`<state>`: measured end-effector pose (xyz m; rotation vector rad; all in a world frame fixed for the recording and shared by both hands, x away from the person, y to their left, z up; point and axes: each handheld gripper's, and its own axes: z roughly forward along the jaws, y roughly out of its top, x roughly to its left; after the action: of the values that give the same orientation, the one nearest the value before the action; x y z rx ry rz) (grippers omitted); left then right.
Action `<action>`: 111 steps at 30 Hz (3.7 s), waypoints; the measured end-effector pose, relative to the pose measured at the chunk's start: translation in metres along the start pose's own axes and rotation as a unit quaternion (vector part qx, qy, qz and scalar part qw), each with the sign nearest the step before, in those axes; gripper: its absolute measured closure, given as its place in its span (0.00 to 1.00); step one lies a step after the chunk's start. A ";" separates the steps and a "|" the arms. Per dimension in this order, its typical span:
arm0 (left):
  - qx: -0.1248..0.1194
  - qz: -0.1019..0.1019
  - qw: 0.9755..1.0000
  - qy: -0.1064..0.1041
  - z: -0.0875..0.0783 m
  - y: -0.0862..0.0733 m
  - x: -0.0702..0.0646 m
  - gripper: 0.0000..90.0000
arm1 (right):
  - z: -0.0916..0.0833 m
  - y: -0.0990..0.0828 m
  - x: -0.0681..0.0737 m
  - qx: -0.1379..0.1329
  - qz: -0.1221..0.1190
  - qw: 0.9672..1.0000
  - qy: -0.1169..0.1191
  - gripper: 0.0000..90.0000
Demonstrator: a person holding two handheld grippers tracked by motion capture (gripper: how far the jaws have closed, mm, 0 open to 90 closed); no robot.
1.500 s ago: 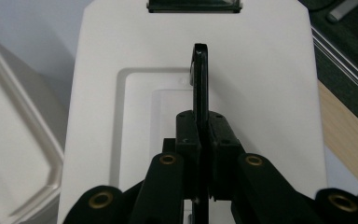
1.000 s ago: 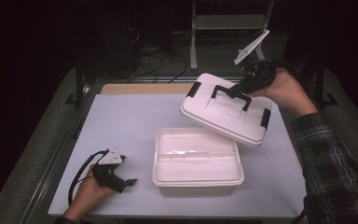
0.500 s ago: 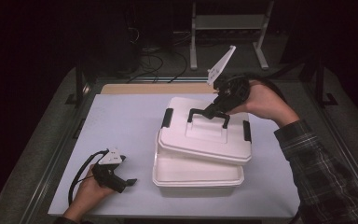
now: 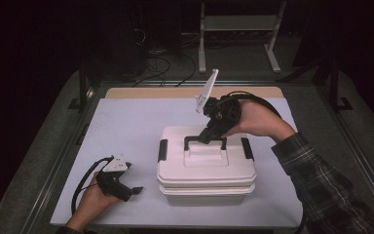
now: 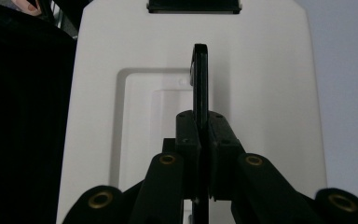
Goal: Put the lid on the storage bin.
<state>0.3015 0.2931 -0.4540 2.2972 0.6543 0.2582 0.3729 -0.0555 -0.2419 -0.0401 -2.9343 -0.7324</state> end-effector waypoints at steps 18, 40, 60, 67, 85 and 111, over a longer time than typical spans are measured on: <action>0.000 0.000 1.000 0.000 0.000 0.000 0.000 0.00 | 0.017 -0.012 0.013 -0.018 -0.005 1.000 -0.011 0.77; -0.001 -0.001 1.000 0.000 0.000 0.000 0.000 0.00 | -0.018 -0.123 0.013 -0.151 0.144 0.959 -0.194 0.22; -0.001 -0.001 1.000 0.000 0.000 0.000 0.000 0.00 | -0.001 -0.209 0.024 -0.180 0.244 0.921 -0.245 0.16; -0.002 -0.001 1.000 0.000 0.000 0.000 0.000 0.00 | 0.022 -0.235 0.024 -0.185 0.282 0.900 -0.277 0.16; -0.001 -0.001 1.000 0.001 0.000 0.000 0.000 0.00 | 0.068 -0.262 0.028 -0.156 0.341 0.876 -0.304 0.02; -0.001 0.000 1.000 0.001 0.000 0.000 0.000 0.00 | 0.104 -0.277 0.043 -0.138 0.380 0.857 -0.319 0.00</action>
<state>0.3012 0.2929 -0.4542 2.2943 0.6556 0.2605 0.3046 -0.2517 -0.4571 -1.6388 -2.8626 -1.1109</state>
